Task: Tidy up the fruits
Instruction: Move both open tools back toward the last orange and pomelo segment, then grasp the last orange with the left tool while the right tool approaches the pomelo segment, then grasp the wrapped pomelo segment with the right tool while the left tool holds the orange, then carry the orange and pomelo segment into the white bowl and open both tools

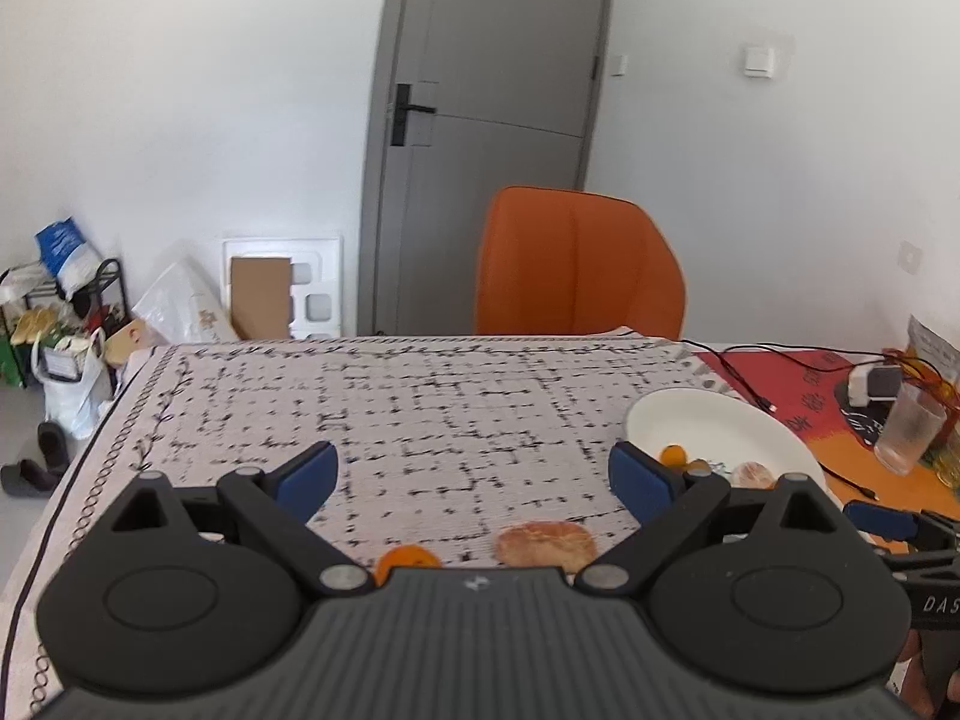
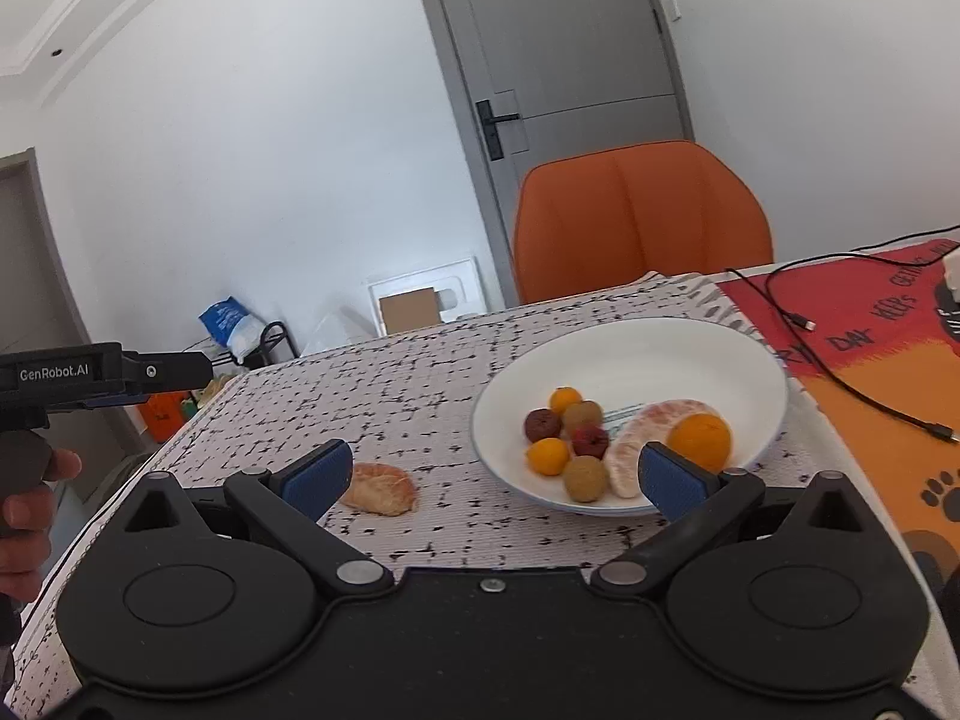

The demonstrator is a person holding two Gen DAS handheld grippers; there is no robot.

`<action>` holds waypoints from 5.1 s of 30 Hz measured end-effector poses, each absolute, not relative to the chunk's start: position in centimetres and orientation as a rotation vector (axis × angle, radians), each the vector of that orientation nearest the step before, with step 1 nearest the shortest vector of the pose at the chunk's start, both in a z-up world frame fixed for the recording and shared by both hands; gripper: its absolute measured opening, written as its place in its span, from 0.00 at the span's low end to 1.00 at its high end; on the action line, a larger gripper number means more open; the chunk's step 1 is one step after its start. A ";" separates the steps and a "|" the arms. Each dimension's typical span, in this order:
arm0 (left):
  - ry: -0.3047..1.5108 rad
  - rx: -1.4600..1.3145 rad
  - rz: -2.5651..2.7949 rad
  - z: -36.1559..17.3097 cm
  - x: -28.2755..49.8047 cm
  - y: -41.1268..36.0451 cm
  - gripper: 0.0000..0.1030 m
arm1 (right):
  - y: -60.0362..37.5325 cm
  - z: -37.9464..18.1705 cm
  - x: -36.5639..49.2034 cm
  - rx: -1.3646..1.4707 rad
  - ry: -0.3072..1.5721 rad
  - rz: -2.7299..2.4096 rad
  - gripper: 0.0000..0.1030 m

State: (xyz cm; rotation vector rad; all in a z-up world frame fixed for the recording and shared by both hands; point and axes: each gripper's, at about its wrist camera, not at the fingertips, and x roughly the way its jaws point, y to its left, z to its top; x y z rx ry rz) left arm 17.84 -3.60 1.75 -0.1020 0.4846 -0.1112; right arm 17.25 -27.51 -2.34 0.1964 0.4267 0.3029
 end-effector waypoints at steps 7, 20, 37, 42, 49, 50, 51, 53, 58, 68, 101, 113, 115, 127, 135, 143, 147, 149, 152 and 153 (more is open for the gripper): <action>0.506 -0.113 -0.091 0.9 17.5 -1.9 0.91 | -25.9 -2.6 17.6 0.184 0.446 0.332 1.00; 0.566 -0.147 -0.075 -2.0 18.0 -0.5 0.91 | -23.5 -3.5 18.5 0.147 0.485 0.381 1.00; 0.641 -0.196 -0.099 -5.7 19.5 -0.2 0.76 | -20.7 -4.8 20.4 0.091 0.524 0.429 1.00; 0.652 -0.201 -0.111 -6.3 20.0 -0.5 0.72 | -20.0 -5.0 20.8 0.075 0.526 0.439 0.99; 0.674 -0.214 -0.121 -7.2 21.4 -0.8 0.43 | -19.5 -5.2 21.5 0.067 0.538 0.457 0.94; 0.682 -0.218 -0.126 -7.3 21.6 -0.9 0.38 | -19.4 -5.3 21.7 0.065 0.541 0.457 0.94; 0.679 -0.220 -0.126 -7.3 21.5 -0.9 0.37 | -19.3 -5.4 21.8 0.064 0.544 0.458 0.92; 0.676 -0.213 -0.123 -7.3 21.4 -0.9 0.37 | -19.2 -5.4 22.0 0.062 0.548 0.466 0.89; 0.670 -0.218 -0.110 -7.1 21.0 -0.2 0.37 | -18.6 -5.5 22.8 0.041 0.552 0.480 0.84; 0.660 -0.233 -0.067 -6.8 20.2 1.7 0.37 | -17.2 -5.6 24.8 0.001 0.562 0.514 0.75; 0.640 -0.258 -0.027 -6.5 18.7 3.9 0.37 | -15.2 -5.5 23.9 -0.073 0.645 0.582 0.35; 0.646 -0.273 -0.036 -7.0 18.9 4.5 0.37 | -13.0 -6.4 25.0 -0.110 0.640 0.501 0.46; 0.650 -0.271 -0.033 -7.1 19.0 4.3 0.37 | -12.4 -6.5 24.7 -0.159 0.628 0.480 0.41; 0.636 -0.231 -0.066 -6.2 19.1 2.4 0.37 | -14.6 -5.8 23.8 -0.067 0.615 0.487 0.30; 0.615 -0.204 -0.104 -5.1 19.5 0.1 0.37 | -16.7 -4.3 23.1 -0.026 0.569 0.474 0.30; 0.598 -0.167 -0.148 -4.1 20.1 -2.5 0.37 | -19.4 -3.1 22.6 0.008 0.524 0.442 0.30; 0.591 -0.150 -0.165 -3.6 20.5 -3.8 0.37 | -20.9 -3.0 22.5 0.028 0.511 0.423 0.30; 0.586 -0.140 -0.177 -3.3 20.7 -4.5 0.37 | -21.7 -2.9 22.5 0.037 0.505 0.413 0.30; 0.582 -0.129 -0.194 -3.0 21.1 -5.5 0.37 | -22.8 -2.8 22.5 0.049 0.496 0.396 0.30; 0.581 -0.126 -0.199 -3.0 21.1 -5.9 0.37 | -23.1 -2.8 22.5 0.053 0.493 0.392 0.30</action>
